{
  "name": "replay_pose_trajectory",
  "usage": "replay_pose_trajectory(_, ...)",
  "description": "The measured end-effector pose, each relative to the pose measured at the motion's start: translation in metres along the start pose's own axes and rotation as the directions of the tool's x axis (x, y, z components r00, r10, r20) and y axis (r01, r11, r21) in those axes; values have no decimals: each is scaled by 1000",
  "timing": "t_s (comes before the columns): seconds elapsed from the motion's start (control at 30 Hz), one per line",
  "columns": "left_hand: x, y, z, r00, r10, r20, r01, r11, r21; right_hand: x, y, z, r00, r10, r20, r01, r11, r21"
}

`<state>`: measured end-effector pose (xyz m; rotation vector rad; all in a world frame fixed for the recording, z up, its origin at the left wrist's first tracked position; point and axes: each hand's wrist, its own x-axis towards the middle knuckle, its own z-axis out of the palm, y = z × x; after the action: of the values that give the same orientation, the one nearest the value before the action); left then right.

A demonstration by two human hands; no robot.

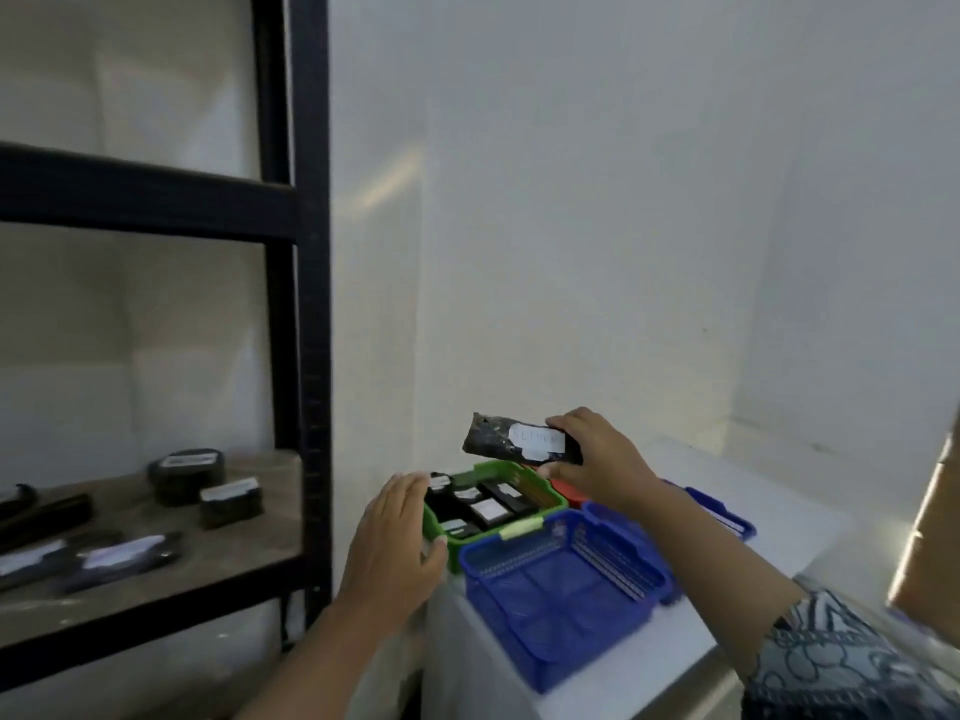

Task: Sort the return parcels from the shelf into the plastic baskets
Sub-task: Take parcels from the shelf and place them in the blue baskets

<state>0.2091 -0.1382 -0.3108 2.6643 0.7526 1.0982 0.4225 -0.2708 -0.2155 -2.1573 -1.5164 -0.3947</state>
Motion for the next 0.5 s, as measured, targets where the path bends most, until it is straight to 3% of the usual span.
replay_pose_trajectory(0.27,20,33,102,977,-109,184,114,993,-16,11,106,37,994,17,111,-14,1000,-25)
replay_pose_trajectory(0.5,60,3,174,958,-160,238,160,987,21,46,162,113,980,1,197,-6,1000,26)
